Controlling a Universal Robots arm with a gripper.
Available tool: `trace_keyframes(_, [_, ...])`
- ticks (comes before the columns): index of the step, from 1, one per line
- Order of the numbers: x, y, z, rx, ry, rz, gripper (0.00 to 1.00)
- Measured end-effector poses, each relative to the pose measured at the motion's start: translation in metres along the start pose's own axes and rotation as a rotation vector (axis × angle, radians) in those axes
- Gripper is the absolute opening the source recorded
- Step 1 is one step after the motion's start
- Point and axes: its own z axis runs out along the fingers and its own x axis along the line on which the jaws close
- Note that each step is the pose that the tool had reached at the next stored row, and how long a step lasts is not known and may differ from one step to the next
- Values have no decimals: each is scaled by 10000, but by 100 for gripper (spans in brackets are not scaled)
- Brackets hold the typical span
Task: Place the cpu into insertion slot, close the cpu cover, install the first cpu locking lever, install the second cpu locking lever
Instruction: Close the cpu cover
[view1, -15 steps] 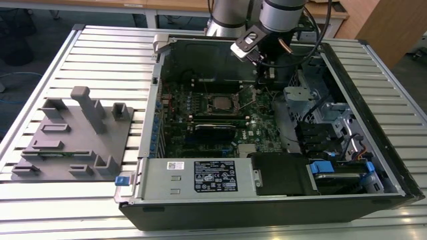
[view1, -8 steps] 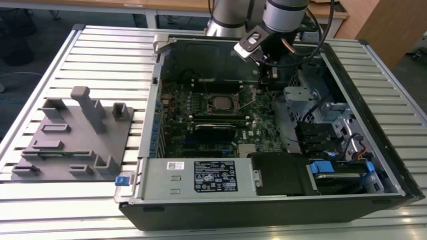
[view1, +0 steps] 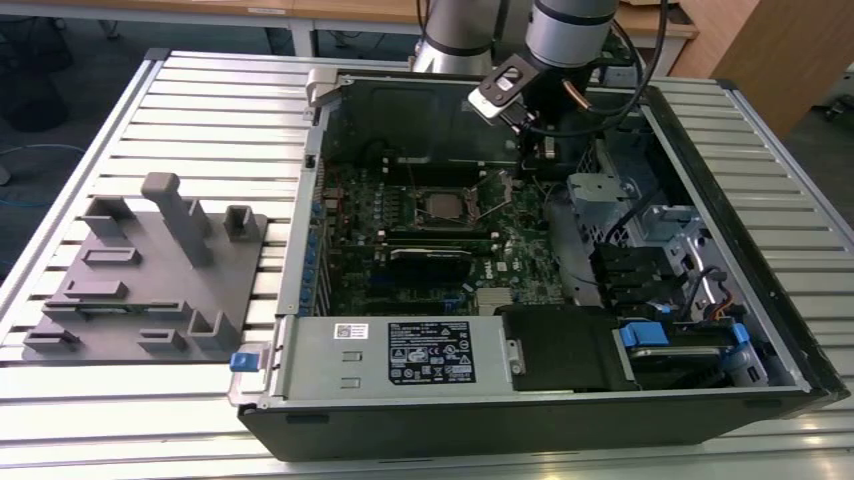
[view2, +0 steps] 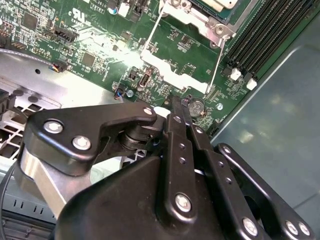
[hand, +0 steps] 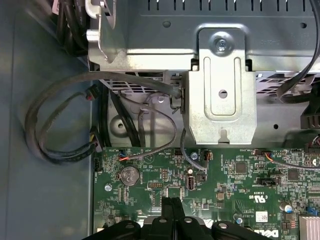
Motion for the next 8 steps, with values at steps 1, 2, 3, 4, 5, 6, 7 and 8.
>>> trace_keyframes(1, [0,0,0,0,0,0,10])
trace_keyframes(2, [0,0,0,4,0,0,10])
trace_keyframes(3, [0,1,2,43,2,-2,10])
trace_keyframes(4, [0,1,2,101,1,-1,10])
trace_keyframes(5, [0,0,2,113,0,1,10])
trace_keyframes(6, [0,0,1,120,-2,2,10])
trace_keyframes(7, [0,0,1,126,-2,2,10])
trace_keyframes(8, [0,0,1,132,-3,1,10])
